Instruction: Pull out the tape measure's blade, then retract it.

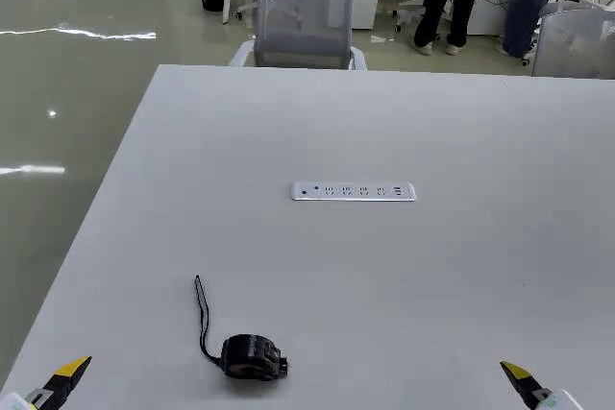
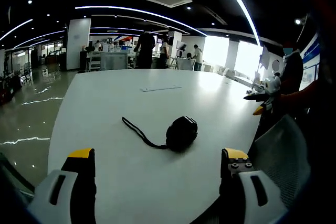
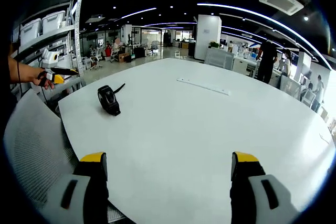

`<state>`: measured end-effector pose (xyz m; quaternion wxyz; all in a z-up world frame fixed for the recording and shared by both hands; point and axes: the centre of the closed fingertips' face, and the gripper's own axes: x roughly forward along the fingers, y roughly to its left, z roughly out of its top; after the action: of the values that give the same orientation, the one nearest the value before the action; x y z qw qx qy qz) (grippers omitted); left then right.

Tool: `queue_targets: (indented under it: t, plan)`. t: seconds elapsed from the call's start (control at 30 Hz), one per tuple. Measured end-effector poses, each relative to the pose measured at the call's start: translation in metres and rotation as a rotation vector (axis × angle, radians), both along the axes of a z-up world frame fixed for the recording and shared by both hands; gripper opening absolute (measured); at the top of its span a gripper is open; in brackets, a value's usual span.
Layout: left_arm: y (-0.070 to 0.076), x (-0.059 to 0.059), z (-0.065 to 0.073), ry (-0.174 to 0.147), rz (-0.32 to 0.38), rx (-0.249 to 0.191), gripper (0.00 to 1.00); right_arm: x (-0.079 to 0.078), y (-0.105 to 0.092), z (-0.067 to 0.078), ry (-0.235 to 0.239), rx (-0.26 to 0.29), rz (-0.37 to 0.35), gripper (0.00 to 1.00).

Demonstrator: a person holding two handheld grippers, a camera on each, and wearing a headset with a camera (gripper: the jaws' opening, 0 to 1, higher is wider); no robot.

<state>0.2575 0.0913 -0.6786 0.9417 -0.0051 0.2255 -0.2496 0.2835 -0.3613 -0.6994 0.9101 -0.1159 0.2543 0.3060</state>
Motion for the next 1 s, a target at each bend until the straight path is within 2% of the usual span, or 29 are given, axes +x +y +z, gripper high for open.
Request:
queue_targets:
  t: [0.1, 0.17, 0.2, 0.33, 0.4, 0.43, 0.53, 0.7, 0.83, 0.93, 1.0]
  plan:
    - [0.006, -0.010, 0.006, -0.020, 0.023, -0.001, 0.99, -0.012, -0.009, 0.004, -0.008, -0.004, 0.005, 1.00]
    - [0.009, -0.015, 0.002, -0.013, 0.022, 0.021, 0.99, -0.017, -0.013, 0.005, -0.003, 0.002, 0.003, 1.00]
    - [0.013, -0.019, -0.002, -0.008, 0.017, 0.046, 0.99, -0.019, -0.015, 0.006, -0.006, 0.009, -0.001, 1.00]
    - [0.016, -0.027, -0.003, 0.005, 0.015, 0.056, 0.99, -0.024, -0.024, 0.001, -0.003, -0.009, -0.018, 1.00]
    - [0.018, -0.031, -0.001, 0.002, 0.014, 0.047, 0.99, -0.027, -0.029, -0.003, 0.006, -0.011, -0.027, 1.00]
    - [0.021, -0.033, -0.002, 0.007, 0.019, 0.028, 0.99, -0.028, -0.033, -0.002, 0.009, -0.008, -0.041, 1.00]
    - [0.026, -0.037, -0.004, 0.015, 0.030, 0.023, 0.99, -0.028, -0.039, 0.002, -0.002, 0.009, -0.072, 1.00]
    - [0.036, -0.033, 0.000, 0.002, 0.049, 0.012, 0.99, -0.028, -0.042, -0.003, 0.008, 0.012, -0.092, 1.00]
    - [0.043, -0.026, 0.000, -0.007, 0.064, 0.028, 0.99, -0.024, -0.043, -0.001, 0.006, 0.052, -0.123, 1.00]
    - [0.051, -0.023, -0.006, 0.013, 0.094, 0.032, 0.99, -0.021, -0.045, 0.004, -0.013, 0.054, -0.137, 1.00]
    - [0.052, -0.022, -0.006, 0.013, 0.099, 0.029, 0.99, -0.018, -0.049, 0.003, -0.016, 0.062, -0.158, 1.00]
